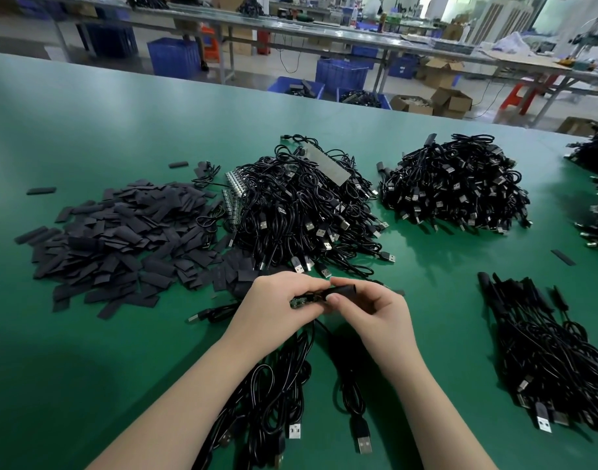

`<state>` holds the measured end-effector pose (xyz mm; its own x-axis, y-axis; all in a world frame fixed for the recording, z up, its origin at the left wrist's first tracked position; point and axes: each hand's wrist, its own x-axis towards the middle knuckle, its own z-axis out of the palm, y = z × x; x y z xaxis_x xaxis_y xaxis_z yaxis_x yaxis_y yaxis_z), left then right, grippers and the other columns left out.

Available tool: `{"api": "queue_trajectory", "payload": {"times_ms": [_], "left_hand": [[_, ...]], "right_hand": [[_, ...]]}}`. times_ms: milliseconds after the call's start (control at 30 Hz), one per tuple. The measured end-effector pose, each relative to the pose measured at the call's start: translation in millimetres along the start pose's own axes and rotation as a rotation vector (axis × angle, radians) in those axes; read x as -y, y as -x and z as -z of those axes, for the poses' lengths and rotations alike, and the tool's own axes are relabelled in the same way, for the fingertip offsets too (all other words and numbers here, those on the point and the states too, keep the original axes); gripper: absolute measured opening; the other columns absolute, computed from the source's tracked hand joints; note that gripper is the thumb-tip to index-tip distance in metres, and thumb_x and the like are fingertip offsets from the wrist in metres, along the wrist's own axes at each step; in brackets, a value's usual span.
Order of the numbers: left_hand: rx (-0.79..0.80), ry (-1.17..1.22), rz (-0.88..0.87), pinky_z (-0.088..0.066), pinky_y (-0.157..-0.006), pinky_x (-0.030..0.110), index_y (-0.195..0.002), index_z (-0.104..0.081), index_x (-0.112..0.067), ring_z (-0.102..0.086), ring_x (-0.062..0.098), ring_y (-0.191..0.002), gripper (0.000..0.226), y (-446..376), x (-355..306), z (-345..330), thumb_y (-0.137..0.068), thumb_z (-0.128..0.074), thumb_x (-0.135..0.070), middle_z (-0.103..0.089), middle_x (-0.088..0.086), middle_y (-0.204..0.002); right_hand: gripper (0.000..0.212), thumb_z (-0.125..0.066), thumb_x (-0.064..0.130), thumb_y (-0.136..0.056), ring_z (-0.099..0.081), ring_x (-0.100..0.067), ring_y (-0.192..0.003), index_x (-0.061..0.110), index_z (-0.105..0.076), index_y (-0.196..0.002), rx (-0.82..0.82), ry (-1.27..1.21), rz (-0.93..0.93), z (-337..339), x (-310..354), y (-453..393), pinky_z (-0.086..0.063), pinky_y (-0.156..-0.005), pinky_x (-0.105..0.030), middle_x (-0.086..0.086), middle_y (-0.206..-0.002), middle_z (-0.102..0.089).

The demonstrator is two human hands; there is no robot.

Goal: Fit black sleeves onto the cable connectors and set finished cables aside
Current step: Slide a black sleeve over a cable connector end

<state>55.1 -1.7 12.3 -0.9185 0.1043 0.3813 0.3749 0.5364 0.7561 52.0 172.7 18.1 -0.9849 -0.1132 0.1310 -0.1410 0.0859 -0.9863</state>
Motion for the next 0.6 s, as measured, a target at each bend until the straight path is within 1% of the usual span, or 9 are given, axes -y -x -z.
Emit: {"api": "queue_trajectory", "payload": {"times_ms": [100, 200, 267, 333, 400, 467, 533, 600], "left_hand": [[0.018, 0.015, -0.021, -0.045, -0.092, 0.01, -0.117, -0.068, -0.04, -0.06, -0.011, -0.104, 0.049, -0.2, -0.7, 0.1, -0.08, -0.076, -0.009, -0.064, -0.033, -0.105], [-0.003, 0.098, 0.009, -0.048, -0.091, 0.011, -0.115, -0.063, -0.051, -0.064, -0.009, -0.099, 0.057, -0.5, -2.2, 0.0, -0.08, -0.076, -0.008, -0.066, -0.03, -0.107], [-0.014, 0.117, 0.024, -0.051, -0.09, 0.016, -0.113, -0.066, -0.048, -0.065, -0.007, -0.098, 0.051, -0.2, -1.9, -1.3, -0.08, -0.076, -0.01, -0.068, -0.023, -0.107], [-0.036, 0.076, 0.023, -0.051, -0.088, 0.016, -0.11, -0.07, -0.042, -0.065, -0.006, -0.096, 0.04, 0.1, -0.8, -2.6, -0.08, -0.077, -0.015, -0.069, -0.022, -0.102], [-0.089, 0.036, 0.027, -0.049, -0.084, 0.011, -0.105, -0.071, -0.043, -0.064, -0.007, -0.093, 0.035, 0.5, -1.2, -2.4, -0.079, -0.078, -0.021, -0.069, -0.026, -0.097], [-0.126, 0.027, 0.028, -0.046, -0.081, 0.007, -0.099, -0.072, -0.043, -0.063, -0.008, -0.09, 0.03, 0.8, -1.2, -1.8, -0.077, -0.08, -0.024, -0.068, -0.029, -0.093], [-0.133, 0.0, -0.001, -0.045, -0.079, 0.005, -0.097, -0.076, -0.036, -0.063, -0.01, -0.09, 0.023, 1.8, -1.2, -2.4, -0.078, -0.081, -0.024, -0.067, -0.032, -0.086], [-0.138, -0.015, -0.023, -0.044, -0.08, 0.004, -0.099, -0.077, -0.031, -0.063, -0.011, -0.091, 0.022, 2.4, -1.4, -2.9, -0.079, -0.08, -0.022, -0.064, -0.035, -0.086]], "right_hand": [[0.025, -0.073, 0.002, -0.085, -0.072, -0.004, -0.082, 0.026, -0.079, -0.084, -0.049, -0.098, -0.016, -1.8, -0.1, -0.5, -0.052, -0.073, -0.013, 0.005, -0.088, -0.078], [0.027, -0.071, 0.005, -0.088, -0.071, -0.003, -0.086, 0.03, -0.08, -0.084, -0.078, -0.191, -0.05, -4.7, -1.0, -0.2, -0.052, -0.075, -0.014, 0.009, -0.097, -0.077], [0.024, -0.071, 0.008, -0.087, -0.07, -0.005, -0.082, 0.031, -0.08, -0.086, -0.089, -0.212, -0.068, -6.9, -1.5, 0.1, -0.053, -0.075, -0.016, 0.006, -0.092, -0.077], [0.022, -0.072, 0.01, -0.087, -0.07, -0.007, -0.077, 0.031, -0.08, -0.085, -0.099, -0.215, -0.071, -8.2, -1.7, 0.3, -0.052, -0.072, -0.016, 0.003, -0.083, -0.076], [0.019, -0.073, 0.013, -0.086, -0.068, -0.008, -0.074, 0.031, -0.079, -0.084, -0.114, -0.206, -0.064, -8.2, -2.6, 0.4, -0.052, -0.071, -0.018, 0.002, -0.077, -0.075], [0.016, -0.075, 0.016, -0.085, -0.067, -0.009, -0.072, 0.031, -0.078, -0.088, -0.12, -0.223, -0.062, -7.8, -3.1, 1.3, -0.053, -0.073, -0.021, 0.005, -0.075, -0.072], [0.018, -0.077, 0.021, -0.083, -0.066, -0.009, -0.07, 0.032, -0.077, -0.097, -0.105, -0.283, -0.053, -7.3, -2.0, 2.7, -0.054, -0.074, -0.02, 0.006, -0.075, -0.07], [0.021, -0.078, 0.026, -0.081, -0.065, -0.009, -0.07, 0.034, -0.076, -0.101, -0.094, -0.312, -0.042, -6.8, -0.3, 3.2, -0.053, -0.074, -0.019, 0.004, -0.076, -0.068]]}}
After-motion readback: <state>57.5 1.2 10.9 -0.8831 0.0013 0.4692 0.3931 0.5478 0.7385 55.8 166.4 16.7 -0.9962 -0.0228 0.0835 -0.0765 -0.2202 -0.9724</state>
